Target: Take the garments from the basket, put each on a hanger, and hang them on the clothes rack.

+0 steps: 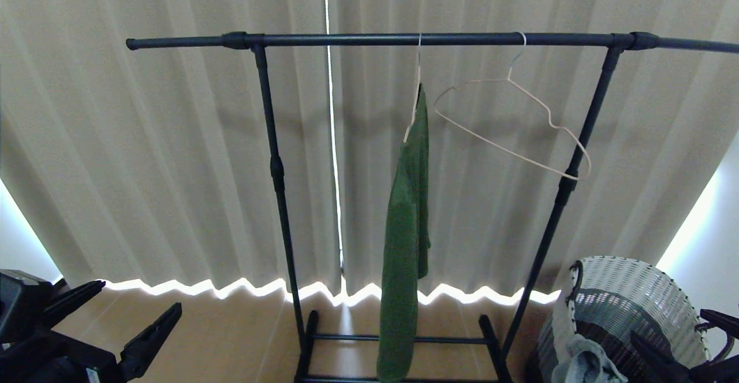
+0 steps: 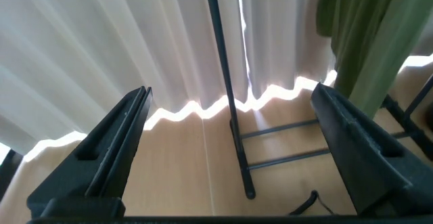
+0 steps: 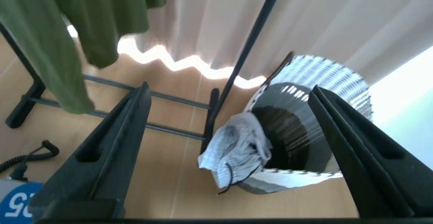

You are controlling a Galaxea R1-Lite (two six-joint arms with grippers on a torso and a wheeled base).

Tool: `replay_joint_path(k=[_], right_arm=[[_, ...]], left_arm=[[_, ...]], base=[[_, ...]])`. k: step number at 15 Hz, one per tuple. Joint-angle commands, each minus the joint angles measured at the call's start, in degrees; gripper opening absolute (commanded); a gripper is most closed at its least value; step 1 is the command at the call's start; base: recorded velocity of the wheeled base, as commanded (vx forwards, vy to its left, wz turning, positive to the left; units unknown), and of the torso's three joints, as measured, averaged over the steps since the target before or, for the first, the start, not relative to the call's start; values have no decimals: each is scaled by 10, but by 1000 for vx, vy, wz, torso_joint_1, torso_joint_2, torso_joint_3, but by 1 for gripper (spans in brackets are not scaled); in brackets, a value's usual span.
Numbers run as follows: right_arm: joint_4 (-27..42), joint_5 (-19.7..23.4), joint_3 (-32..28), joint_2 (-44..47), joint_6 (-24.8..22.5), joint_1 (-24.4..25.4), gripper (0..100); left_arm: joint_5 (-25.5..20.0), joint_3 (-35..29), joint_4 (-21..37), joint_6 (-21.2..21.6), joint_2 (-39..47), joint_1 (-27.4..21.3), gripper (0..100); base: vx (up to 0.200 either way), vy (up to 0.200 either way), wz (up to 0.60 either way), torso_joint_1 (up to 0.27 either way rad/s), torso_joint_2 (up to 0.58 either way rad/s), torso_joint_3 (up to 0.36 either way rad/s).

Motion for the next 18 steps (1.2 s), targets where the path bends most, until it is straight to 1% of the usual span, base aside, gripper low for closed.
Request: replay_joint_path(k=[1, 6, 8, 15, 16, 18], right_arm=[[0, 0, 2, 2, 0, 0, 100], [0, 0, 2, 3, 0, 0, 100], [0, 0, 2, 1, 0, 0, 100], [0, 0, 2, 1, 0, 1, 100], [0, 0, 2, 1, 0, 1, 100], [0, 0, 2, 1, 0, 1, 100]], left_arm=[[0, -2, -1, -1, -1, 1, 100], [0, -2, -4, 1, -4, 0, 100], [0, 0, -4, 1, -4, 0, 100], [-2, 0, -2, 1, -11, -3, 100], [-10, 0, -2, 1, -10, -3, 100], [-25, 1, -1, 1, -12, -2, 100]], base=[[0, 0, 0, -193, 471, 281], [0, 0, 0, -172, 463, 291], [0, 0, 0, -78, 225, 149], [0, 0, 0, -7, 21, 16], [0, 0, 0, 0, 0, 0], [0, -200, 0, 0, 2, 2]])
